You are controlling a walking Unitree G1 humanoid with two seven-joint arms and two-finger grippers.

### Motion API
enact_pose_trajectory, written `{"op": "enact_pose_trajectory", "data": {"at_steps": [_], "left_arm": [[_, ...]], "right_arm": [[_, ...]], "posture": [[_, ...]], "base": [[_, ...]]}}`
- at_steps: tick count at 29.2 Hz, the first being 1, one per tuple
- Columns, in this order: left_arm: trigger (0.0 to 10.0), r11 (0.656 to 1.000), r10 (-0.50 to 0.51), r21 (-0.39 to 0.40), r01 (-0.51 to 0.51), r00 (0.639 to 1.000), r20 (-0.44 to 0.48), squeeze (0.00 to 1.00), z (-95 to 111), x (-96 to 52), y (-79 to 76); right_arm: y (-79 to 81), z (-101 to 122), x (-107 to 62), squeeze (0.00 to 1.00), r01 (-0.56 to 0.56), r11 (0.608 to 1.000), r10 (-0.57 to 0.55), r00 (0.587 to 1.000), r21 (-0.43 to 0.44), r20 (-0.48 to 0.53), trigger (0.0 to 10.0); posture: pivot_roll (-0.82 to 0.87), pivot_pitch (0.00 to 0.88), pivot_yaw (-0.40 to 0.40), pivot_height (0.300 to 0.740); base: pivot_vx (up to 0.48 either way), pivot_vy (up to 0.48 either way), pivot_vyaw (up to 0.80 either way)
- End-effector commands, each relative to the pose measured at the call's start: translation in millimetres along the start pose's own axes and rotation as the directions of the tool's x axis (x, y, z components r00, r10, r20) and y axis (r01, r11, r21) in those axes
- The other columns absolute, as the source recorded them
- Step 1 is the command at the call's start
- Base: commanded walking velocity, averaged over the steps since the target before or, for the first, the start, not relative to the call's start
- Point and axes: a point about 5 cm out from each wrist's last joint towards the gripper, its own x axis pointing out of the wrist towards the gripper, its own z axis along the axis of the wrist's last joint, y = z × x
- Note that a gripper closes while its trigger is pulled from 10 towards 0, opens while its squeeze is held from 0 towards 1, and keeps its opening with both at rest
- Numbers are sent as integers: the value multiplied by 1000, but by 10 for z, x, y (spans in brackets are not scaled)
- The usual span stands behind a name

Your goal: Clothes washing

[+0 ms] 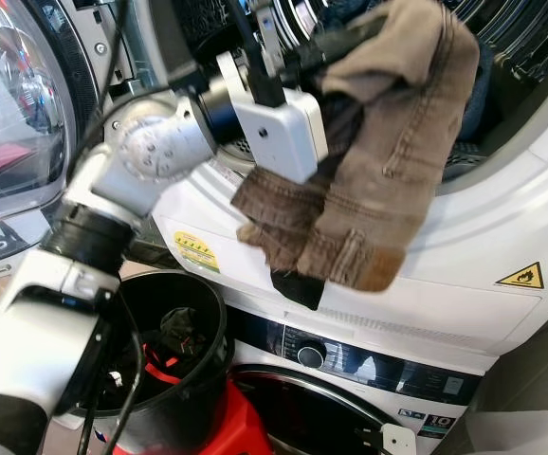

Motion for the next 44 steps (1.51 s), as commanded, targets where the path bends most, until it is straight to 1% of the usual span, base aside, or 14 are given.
{"op": "enact_pose_trajectory", "data": {"at_steps": [1, 7, 13, 17, 18, 21, 25, 28, 31, 33, 35, 39, 41, 44], "left_arm": [[0, 992, 96, 81, -98, 995, 26, 0, -7, -6, 267], [0, 968, 183, 156, -196, 979, 95, 0, -4, 76, 446], [0, 969, 238, 108, -223, 958, -158, 0, -408, -99, 422], [0, 958, 271, -14, -287, 918, -289, 0, -568, -201, 350], [0, 951, 248, -93, -295, 905, -345, 0, -630, -237, 273], [0, 920, 190, -238, -313, 884, -428, 0, -724, -287, 113], [0, 814, 81, -464, -350, 859, -506, 0, -828, -359, -98], [0, 768, 40, -532, -356, 857, -514, 0, -851, -390, -170], [0, 765, -18, -566, -308, 868, -497, 0, -846, -392, -222], [0, 761, -119, -621, -187, 901, -418, 0, -801, -332, -279], [0, 775, -180, -625, -99, 912, -368, 0, -763, -272, -303], [0, 809, -313, -580, 96, 905, -287, 0, -683, -175, -374], [0, 844, -378, -488, 224, 893, -244, 0, -615, -78, -395], [0, 853, -352, -476, 213, 909, -223, 0, -591, -7, -349]], "right_arm": [[45, -31, -1, 0, -11, 1000, 11, 1000, 10, -8, 10000], [33, -64, -7, 0, -6, 1000, 6, 1000, 18, -13, 10000], [31, -96, -13, 0, -3, 1000, 3, 1000, 17, -13, 10000], [61, -32, -5, 0, -16, 1000, 16, 1000, 11, 21, 10000], [89, 22, 0, 0, -31, 999, 31, 998, 11, 45, 10000], [106, 68, 3, 0, -47, 999, 46, 997, 4, 68, 10000], [112, 96, 3, 0, -54, 998, 55, 995, -12, 86, 10000], [127, 141, 3, 0, -67, 998, 69, 991, -16, 113, 10000], [145, 201, 3, 0, -90, 996, 90, 985, -11, 145, 10000], [198, 288, 2, 0, -149, 988, 154, 972, -41, 178, 10000], [220, 300, 0, 0, -171, 982, 184, 967, -83, 177, 10000], [228, 285, -4, 0, -190, 975, 208, 964, -117, 168, 10000], [221, 283, -5, 0, -183, 976, 202, 964, -120, 174, 10000], [244, 306, -7, 0, -189, 973, 212, 959, -130, 188, 10000]], "posture": [[71, 0, 109, 740], [69, 0, 110, 740], [51, 0, 117, 740], [28, 0, 126, 740], [14, 0, 130, 740], [-1, 0, 131, 740], [-7, 0, 131, 740], [-16, 0, 130, 740], [-18, 0, 131, 740], [-24, 0, 130, 740], [-25, 0, 130, 740], [-25, 0, 129, 740], [-24, 0, 129, 740], [-26, 0, 132, 740]], "base": [[0, 0, 0], [0, 0, 0], [0, 0, 0], [0, 0, 0], [0, 0, 0], [0, 0, 0], [0, 0, 0], [0, 0, 0], [0, 0, 0], [0, 0, 0], [0, 0, 0], [0, 0, 0], [0, 0, 0], [0, 0, 0]]}}
